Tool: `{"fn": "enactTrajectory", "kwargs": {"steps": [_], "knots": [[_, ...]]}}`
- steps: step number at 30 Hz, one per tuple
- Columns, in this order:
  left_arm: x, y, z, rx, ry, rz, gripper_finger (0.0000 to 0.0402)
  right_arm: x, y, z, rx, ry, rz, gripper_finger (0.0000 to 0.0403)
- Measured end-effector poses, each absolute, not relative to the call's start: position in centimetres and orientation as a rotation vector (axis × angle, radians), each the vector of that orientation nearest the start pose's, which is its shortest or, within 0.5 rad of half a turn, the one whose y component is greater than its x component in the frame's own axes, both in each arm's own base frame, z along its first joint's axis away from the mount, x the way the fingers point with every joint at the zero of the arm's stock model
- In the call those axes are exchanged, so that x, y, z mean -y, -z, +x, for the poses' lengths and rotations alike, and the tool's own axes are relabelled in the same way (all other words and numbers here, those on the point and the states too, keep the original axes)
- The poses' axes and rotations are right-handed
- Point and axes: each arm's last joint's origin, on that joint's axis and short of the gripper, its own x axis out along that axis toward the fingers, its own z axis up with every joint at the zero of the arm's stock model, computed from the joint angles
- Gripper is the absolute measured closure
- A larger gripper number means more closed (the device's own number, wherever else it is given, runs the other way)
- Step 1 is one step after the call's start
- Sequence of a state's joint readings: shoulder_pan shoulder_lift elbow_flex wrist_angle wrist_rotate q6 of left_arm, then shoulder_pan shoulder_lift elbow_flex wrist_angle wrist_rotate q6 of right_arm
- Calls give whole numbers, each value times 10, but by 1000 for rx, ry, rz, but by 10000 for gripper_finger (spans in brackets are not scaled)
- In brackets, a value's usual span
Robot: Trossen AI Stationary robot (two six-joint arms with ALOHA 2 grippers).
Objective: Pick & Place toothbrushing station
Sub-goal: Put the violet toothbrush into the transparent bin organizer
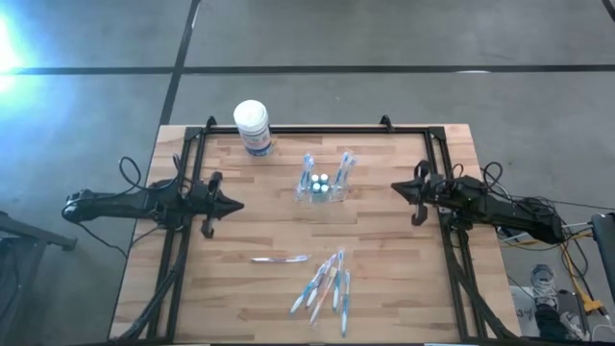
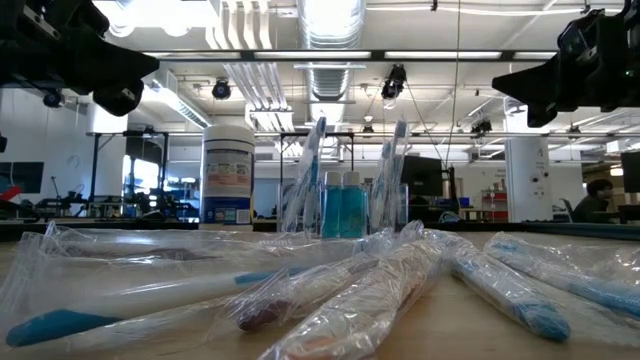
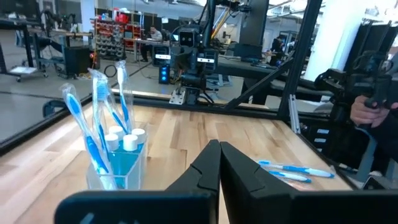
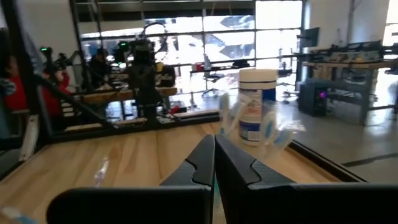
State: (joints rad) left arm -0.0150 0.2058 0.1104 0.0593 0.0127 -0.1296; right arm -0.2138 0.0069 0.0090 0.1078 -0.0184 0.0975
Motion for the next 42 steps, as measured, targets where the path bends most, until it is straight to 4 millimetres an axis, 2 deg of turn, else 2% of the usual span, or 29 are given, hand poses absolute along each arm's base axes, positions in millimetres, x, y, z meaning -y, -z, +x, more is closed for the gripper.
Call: {"fn": "enactTrajectory", "kwargs": {"steps": [6,10,13,17,23,29,34,37,42], "knots": [[0,-194,108,-30,-49,-141,396,19,-176,96,105,136,83,394],[-2,-212,109,-57,-150,-212,398,19,-178,96,132,136,56,394],[0,-228,116,-102,-149,-226,399,19,-180,96,149,137,40,394],[6,-259,141,-152,-142,-229,400,19,-183,95,170,142,-23,394],[17,-288,194,-414,-171,-221,391,18,-182,95,166,127,-23,394],[40,-287,251,-706,-164,-180,334,18,-181,96,155,125,-1,394],[70,-270,293,-921,-158,-143,265,18,-181,96,153,125,2,394],[89,-266,312,-994,-148,-131,227,18,-181,96,153,124,4,394],[115,-250,339,-1096,-137,-113,186,18,-179,96,128,127,-21,394]]}}
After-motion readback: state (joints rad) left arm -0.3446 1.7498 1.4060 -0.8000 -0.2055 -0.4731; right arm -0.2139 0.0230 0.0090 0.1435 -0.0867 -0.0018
